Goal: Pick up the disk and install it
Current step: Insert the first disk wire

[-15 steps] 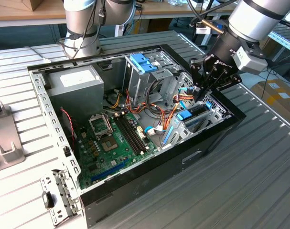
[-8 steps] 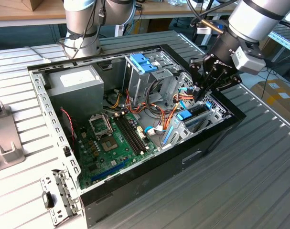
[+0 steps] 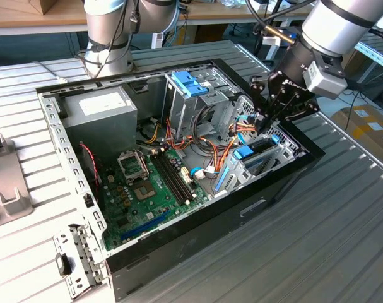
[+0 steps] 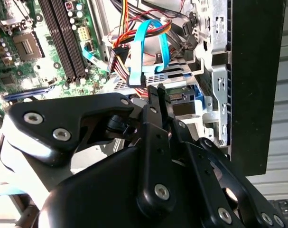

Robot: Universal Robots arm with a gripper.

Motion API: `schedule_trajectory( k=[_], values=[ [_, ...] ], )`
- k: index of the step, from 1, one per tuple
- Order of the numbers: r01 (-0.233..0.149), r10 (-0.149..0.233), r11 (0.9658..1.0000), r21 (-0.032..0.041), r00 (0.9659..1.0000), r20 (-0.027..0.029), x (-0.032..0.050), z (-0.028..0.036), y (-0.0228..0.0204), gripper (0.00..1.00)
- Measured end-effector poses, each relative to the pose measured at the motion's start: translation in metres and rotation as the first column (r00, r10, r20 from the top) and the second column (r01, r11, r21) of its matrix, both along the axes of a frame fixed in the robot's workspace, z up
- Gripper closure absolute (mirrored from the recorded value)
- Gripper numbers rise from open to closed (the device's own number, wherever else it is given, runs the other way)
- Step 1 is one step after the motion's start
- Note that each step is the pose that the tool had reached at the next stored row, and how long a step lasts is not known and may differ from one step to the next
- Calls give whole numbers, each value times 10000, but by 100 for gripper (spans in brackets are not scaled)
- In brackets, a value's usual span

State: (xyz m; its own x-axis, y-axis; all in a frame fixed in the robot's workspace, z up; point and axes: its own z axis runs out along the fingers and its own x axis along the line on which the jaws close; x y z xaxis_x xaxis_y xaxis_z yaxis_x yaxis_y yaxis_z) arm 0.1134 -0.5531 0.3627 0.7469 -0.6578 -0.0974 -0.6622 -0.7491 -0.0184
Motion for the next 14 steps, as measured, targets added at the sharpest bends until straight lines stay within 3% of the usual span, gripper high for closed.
schedule_trajectory(
  k=[4, 10, 14],
  values=[
    [541, -541, 9985, 0, 9985, 0, 0, -6, -5, 83],
    [1148, -1148, 9934, 0, 9934, 0, 0, -16, -9, 83],
    [1625, -1625, 9867, -1, 9867, 0, 0, -26, -12, 83]
  ],
)
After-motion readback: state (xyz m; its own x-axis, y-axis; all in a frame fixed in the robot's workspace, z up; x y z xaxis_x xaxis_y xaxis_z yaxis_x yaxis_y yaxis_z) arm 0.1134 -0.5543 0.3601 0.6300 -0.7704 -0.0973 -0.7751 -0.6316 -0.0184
